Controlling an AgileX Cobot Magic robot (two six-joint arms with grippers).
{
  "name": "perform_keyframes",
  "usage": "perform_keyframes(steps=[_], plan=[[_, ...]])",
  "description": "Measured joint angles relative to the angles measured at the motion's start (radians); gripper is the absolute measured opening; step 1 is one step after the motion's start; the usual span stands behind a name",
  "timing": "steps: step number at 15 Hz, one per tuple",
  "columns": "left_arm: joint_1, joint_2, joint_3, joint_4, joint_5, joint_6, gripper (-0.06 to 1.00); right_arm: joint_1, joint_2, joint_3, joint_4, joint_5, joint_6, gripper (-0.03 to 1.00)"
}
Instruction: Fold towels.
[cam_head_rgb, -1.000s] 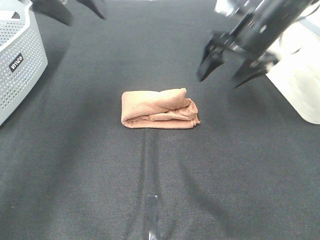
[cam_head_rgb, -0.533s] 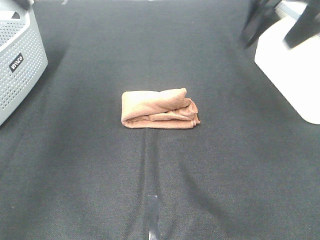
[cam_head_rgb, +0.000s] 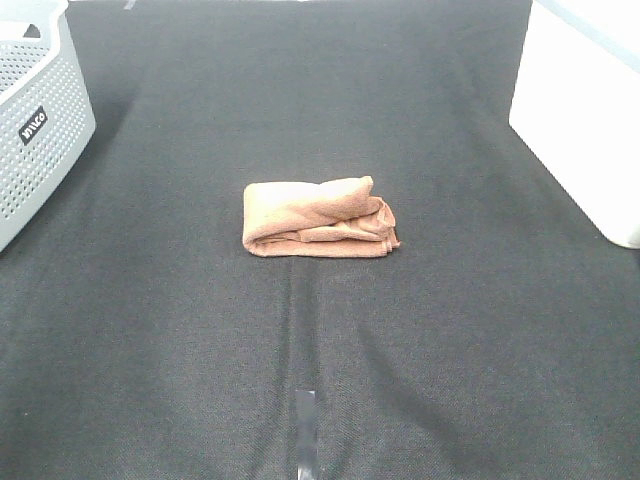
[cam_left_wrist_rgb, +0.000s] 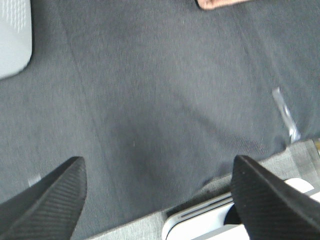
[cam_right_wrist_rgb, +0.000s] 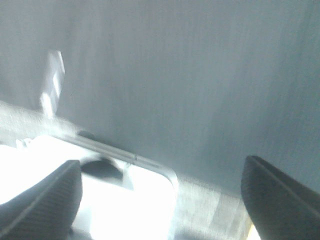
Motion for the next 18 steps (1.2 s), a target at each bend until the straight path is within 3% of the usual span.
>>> perform_keyframes(steps=[4,10,18], plan=[[0.000,-0.265,0.195,0.000,-0.022,0.037,0.76,0.000,-0.393,0.300,-0.063,-0.036,0.000,0.84],[0.000,-0.411,0.331,-0.034,-0.068,0.151,0.76,0.000,-0.702,0.337,-0.080,-0.114,-0.038,0.84],[0.000,-0.414,0.336,-0.064,-0.067,0.174,0.76,0.000,-0.730,0.348,-0.080,-0.123,-0.039,0.84]])
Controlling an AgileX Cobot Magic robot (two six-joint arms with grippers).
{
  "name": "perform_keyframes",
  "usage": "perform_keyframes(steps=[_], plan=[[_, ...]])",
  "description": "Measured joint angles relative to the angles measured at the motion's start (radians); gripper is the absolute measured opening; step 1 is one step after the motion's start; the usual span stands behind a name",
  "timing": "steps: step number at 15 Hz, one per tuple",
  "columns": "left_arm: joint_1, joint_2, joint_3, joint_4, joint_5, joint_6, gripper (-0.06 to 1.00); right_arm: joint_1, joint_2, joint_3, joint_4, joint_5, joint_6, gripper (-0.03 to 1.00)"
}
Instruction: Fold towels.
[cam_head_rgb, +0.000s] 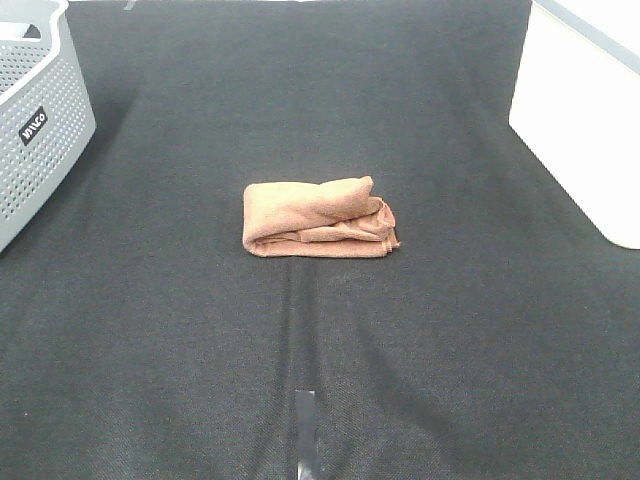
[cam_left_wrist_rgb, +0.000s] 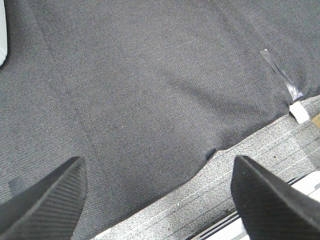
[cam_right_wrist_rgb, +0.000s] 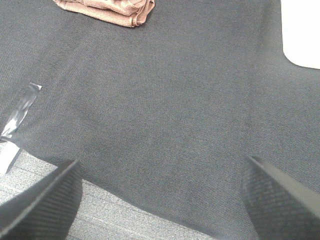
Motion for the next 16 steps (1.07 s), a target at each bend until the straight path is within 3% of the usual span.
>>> perform_keyframes(steps=[7,11,13,16], plan=[[0.010,-0.002,0.000,-0.003,0.000,0.000,0.76,-0.009,0.000,0.000,0.000,0.000,0.000,0.84],[0.180,-0.121,0.000,-0.007,-0.001,0.000,0.76,-0.256,-0.057,0.000,0.000,-0.002,0.000,0.84],[0.237,-0.234,0.000,-0.007,-0.001,0.000,0.76,-0.282,-0.118,0.000,0.000,-0.003,0.000,0.84],[0.243,-0.351,0.000,-0.009,-0.001,0.000,0.76,-0.282,-0.186,0.000,0.000,-0.004,0.000,0.84]])
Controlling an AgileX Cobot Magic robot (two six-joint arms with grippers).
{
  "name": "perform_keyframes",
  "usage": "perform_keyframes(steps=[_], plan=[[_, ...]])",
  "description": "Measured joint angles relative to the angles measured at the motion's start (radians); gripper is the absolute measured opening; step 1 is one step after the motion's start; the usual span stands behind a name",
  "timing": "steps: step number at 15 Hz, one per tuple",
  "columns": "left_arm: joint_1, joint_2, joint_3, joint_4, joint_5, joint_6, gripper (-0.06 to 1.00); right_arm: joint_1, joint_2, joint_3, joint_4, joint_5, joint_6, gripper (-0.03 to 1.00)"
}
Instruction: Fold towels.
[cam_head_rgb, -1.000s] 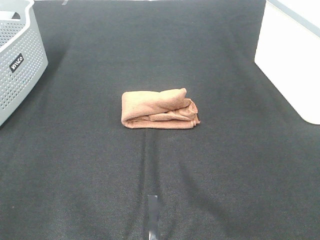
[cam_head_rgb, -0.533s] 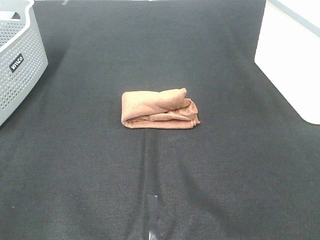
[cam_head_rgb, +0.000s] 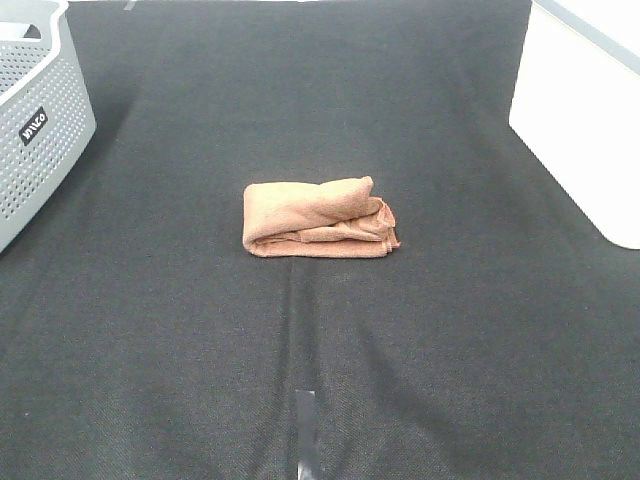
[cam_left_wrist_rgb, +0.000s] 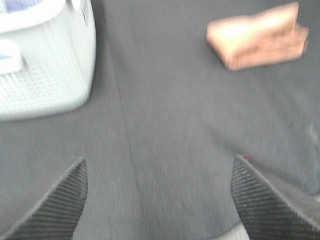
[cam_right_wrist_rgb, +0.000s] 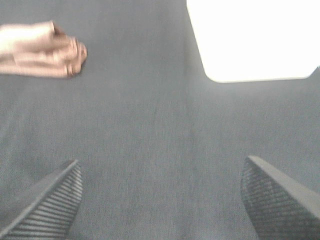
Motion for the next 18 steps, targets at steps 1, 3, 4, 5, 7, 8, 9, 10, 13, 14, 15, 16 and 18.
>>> perform_keyframes(steps=[1,3,4,5,7,8,9,10,13,14,15,16,18], plan=[[0.000,-0.004,0.000,0.000,0.002,0.000,0.76,0.000,-0.002,0.000,0.001,0.000,0.000,0.84],[0.000,-0.005,0.000,0.000,0.002,0.000,0.76,0.000,-0.002,0.000,0.002,0.000,0.000,0.84],[0.000,-0.005,0.000,0.000,0.002,0.000,0.76,0.000,-0.002,0.000,0.002,0.000,0.000,0.84],[0.000,-0.005,0.000,0.000,0.002,0.000,0.76,0.008,-0.002,0.000,0.008,-0.001,0.000,0.84],[0.000,-0.005,0.000,0.000,0.002,0.000,0.76,0.062,-0.002,0.000,0.011,-0.002,0.000,0.84],[0.000,-0.005,0.000,0.000,0.002,0.000,0.76,0.069,-0.002,0.000,0.011,-0.002,0.000,0.84],[0.000,-0.005,0.000,0.000,0.002,0.000,0.76,0.067,-0.002,0.000,0.011,-0.002,0.000,0.84],[0.000,-0.005,0.000,0.000,0.002,0.000,0.76,0.057,-0.002,0.000,0.012,-0.002,0.000,0.84],[0.000,-0.005,0.000,0.000,0.002,0.000,0.76,0.055,-0.002,0.000,0.012,-0.002,0.000,0.84],[0.000,-0.005,0.000,0.000,0.002,0.000,0.76,0.055,-0.002,0.000,0.012,-0.002,0.000,0.84],[0.000,-0.005,0.000,0.000,0.002,0.000,0.76,0.055,-0.002,0.000,0.012,-0.002,0.000,0.84],[0.000,-0.005,0.000,0.000,0.002,0.000,0.76,0.055,-0.002,0.000,0.012,-0.002,0.000,0.84],[0.000,-0.005,0.000,0.000,0.002,0.000,0.76,0.055,-0.002,0.000,0.012,-0.002,0.000,0.84]])
